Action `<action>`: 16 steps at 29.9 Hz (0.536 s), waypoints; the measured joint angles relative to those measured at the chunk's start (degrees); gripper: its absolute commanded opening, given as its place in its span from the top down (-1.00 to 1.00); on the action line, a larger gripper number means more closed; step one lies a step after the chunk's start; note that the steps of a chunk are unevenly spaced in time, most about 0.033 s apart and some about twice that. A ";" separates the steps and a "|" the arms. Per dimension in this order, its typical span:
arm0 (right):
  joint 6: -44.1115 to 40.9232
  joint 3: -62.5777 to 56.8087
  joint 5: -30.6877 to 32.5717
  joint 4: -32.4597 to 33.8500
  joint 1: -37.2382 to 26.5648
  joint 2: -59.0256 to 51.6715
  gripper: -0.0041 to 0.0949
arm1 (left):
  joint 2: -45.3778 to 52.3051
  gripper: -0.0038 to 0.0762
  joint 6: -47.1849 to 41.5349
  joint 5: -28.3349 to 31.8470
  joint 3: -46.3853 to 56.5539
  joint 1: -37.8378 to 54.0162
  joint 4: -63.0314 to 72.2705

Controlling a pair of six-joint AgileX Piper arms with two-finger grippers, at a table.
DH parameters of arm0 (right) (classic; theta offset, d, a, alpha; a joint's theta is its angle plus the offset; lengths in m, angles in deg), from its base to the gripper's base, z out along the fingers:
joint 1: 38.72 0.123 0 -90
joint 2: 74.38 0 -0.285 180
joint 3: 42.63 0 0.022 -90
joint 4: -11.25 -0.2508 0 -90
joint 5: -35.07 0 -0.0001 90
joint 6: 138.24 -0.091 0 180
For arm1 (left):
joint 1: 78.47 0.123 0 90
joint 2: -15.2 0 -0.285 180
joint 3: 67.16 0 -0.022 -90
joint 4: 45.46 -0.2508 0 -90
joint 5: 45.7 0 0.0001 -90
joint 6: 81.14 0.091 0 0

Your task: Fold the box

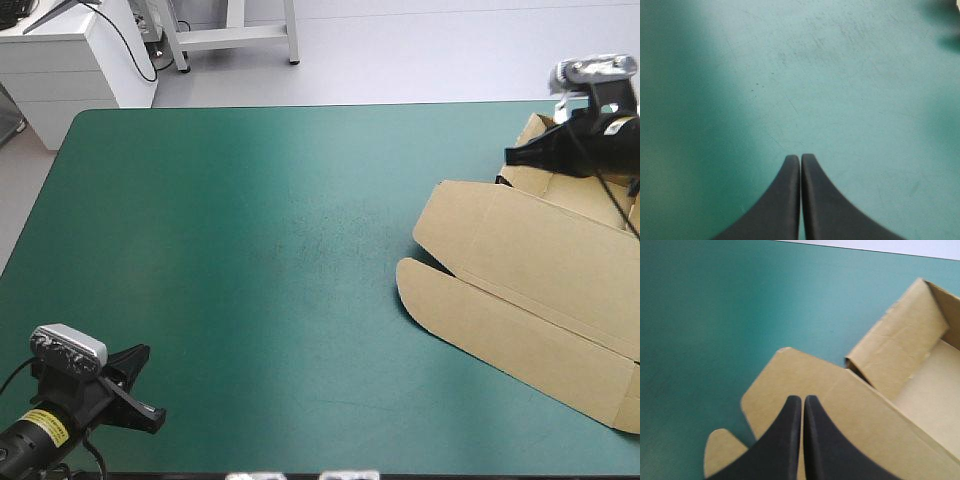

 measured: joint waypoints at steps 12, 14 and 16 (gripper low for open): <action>6.55 -30.79 -9.30 -3.94 14.87 -28.81 0.92 | 0.07 0.92 0.97 4.13 0.33 0.00 -0.24; 6.83 -35.67 -11.34 -3.37 14.93 -34.07 0.92 | 0.66 0.92 1.09 4.97 1.43 0.00 -0.30; 7.36 -40.84 -13.45 -2.97 14.93 -39.65 0.92 | 1.78 0.92 1.09 5.63 2.95 0.00 -0.24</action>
